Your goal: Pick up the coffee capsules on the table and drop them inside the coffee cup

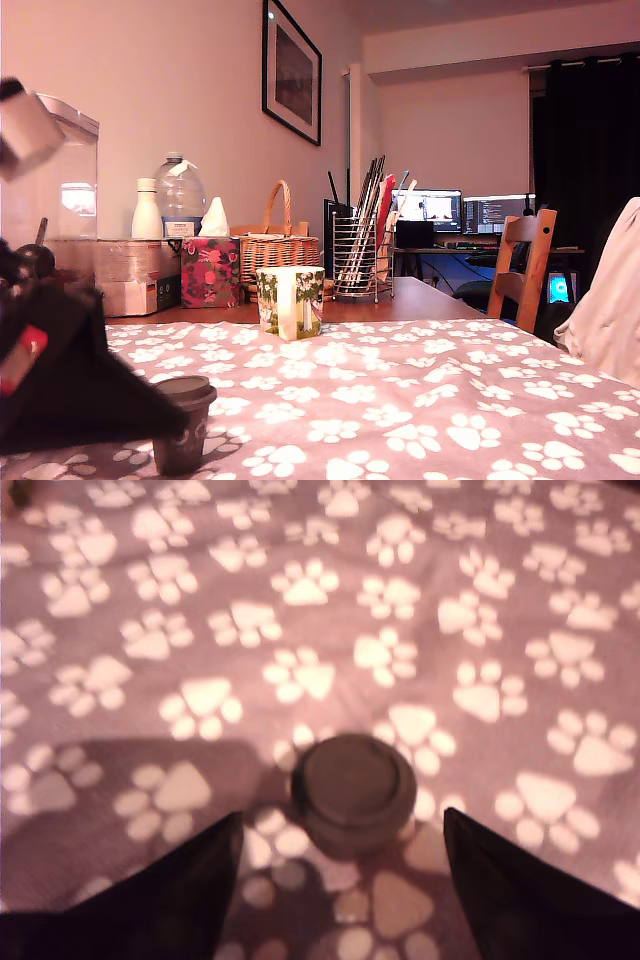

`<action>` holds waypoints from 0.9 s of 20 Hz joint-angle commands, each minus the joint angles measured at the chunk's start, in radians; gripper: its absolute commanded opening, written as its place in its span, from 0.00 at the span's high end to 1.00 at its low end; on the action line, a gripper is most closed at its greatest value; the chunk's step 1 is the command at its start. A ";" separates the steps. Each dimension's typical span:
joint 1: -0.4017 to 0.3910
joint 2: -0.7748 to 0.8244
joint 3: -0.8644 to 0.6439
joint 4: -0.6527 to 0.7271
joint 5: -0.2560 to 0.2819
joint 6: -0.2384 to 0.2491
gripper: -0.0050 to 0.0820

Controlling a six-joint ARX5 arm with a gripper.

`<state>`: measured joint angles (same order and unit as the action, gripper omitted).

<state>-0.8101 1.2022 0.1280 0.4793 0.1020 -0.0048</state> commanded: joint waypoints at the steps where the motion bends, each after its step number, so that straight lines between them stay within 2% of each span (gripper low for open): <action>1: -0.002 0.002 0.007 0.012 -0.002 0.013 0.27; 8: -0.002 0.016 0.017 0.016 0.006 0.047 0.30; 11: -0.002 0.062 0.044 0.016 0.018 0.085 0.30; 15: -0.002 0.102 0.077 -0.018 0.021 0.087 0.30; 18: -0.002 0.107 0.082 -0.024 0.021 0.087 0.40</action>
<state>-0.8101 1.2984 0.2008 0.4519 0.1215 0.0784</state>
